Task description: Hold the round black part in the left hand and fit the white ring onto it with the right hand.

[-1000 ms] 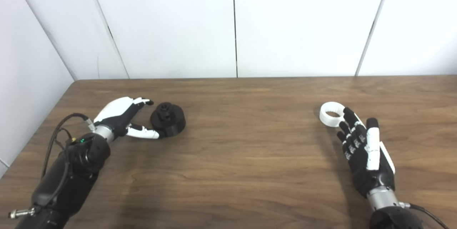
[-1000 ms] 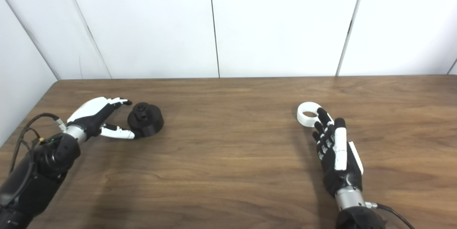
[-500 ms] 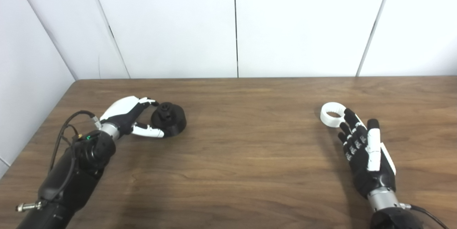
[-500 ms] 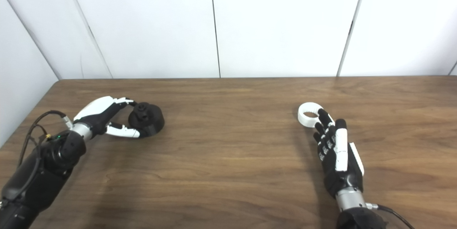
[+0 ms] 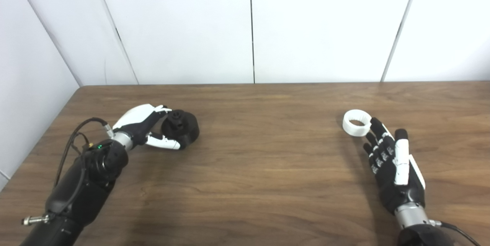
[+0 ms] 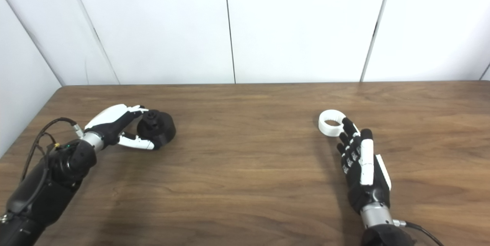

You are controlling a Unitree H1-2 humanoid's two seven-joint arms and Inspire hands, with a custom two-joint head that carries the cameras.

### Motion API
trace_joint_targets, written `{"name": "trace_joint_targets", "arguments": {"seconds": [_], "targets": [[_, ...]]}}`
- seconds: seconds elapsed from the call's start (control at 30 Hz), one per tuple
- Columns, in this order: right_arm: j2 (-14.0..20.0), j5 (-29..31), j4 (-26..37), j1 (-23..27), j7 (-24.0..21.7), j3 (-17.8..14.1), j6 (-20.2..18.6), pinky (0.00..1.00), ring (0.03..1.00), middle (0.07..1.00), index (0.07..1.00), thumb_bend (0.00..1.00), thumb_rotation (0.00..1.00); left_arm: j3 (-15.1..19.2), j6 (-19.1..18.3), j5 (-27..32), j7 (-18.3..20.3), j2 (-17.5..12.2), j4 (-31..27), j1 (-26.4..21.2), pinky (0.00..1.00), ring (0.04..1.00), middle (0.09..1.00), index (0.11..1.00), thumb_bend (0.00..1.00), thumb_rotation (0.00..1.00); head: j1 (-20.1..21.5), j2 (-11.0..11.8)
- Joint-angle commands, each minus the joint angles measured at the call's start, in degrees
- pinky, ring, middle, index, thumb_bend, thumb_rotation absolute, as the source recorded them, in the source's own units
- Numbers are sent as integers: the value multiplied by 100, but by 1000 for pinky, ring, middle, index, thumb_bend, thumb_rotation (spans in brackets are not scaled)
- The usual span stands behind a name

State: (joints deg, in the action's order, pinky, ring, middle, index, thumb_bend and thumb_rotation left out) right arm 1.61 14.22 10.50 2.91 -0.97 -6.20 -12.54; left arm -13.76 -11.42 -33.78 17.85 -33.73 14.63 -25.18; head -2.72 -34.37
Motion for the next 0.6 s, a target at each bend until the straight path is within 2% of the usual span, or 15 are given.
{"name": "trace_joint_targets", "arguments": {"seconds": [0.0,0.17,0.37,0.57], "targets": [[-43,-3,256,110,12,-23,192,1000,992,990,932,635,1000,40,86,-104,-146,-133,-8,-376,964,1000,989,876,1000,485,-4,-9],[-41,-6,254,106,12,-36,213,1000,988,990,932,649,1000,0,114,-144,-170,-103,10,-387,986,1000,982,872,1000,496,27,-5],[-43,-20,274,79,26,-38,209,1000,989,991,931,637,1000,21,278,-83,-268,-42,137,-395,951,1000,973,850,999,472,57,5],[-18,-31,275,66,14,-36,226,1000,988,991,934,636,1000,39,464,-55,-464,6,333,-418,948,1000,960,783,903,391,57,7]]}}
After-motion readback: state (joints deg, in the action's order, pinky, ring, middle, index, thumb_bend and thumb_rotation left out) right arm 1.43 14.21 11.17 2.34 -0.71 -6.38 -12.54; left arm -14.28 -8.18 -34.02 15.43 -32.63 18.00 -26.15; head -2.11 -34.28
